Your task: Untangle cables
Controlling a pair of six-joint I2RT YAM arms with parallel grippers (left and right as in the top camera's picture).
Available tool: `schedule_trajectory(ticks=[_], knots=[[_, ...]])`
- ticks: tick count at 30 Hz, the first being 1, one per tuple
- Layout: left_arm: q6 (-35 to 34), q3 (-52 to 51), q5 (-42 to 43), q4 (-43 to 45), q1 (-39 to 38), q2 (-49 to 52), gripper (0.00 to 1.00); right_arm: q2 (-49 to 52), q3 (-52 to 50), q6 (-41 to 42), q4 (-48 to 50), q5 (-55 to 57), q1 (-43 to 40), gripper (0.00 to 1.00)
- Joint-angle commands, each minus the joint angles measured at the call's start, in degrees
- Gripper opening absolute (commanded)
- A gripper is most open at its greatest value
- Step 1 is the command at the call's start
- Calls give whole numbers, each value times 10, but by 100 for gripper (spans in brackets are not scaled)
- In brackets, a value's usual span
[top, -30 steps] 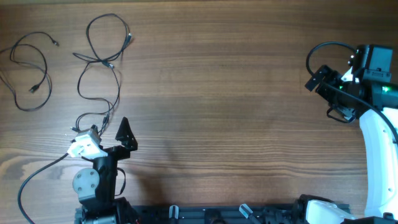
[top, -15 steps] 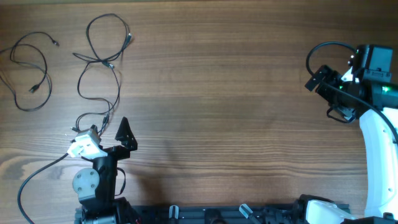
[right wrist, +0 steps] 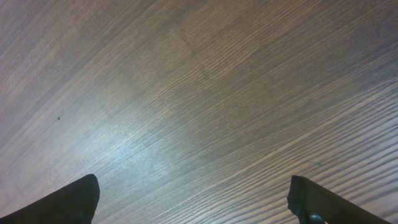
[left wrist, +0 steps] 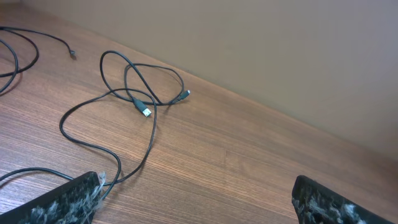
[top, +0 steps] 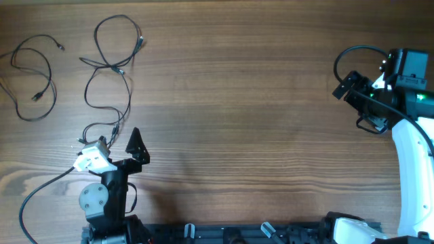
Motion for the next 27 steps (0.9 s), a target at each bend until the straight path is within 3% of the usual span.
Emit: schedule_trajectory(ticks=[1,7,13,27], knots=[[3,-5,-5,1,-3,-3,100,-8,5,-7,1,-4,-1,100],[3,-7,-5,7,-3,-5,100,-8,5,-6,1,-4,-1,100],[3,-32,-5,70,-25,-5,100,-8,5,-6,1,-5,-1,100],[3,-37,-6,78,-93,-5,100,-7,5,-6,1,-4,-1,100]])
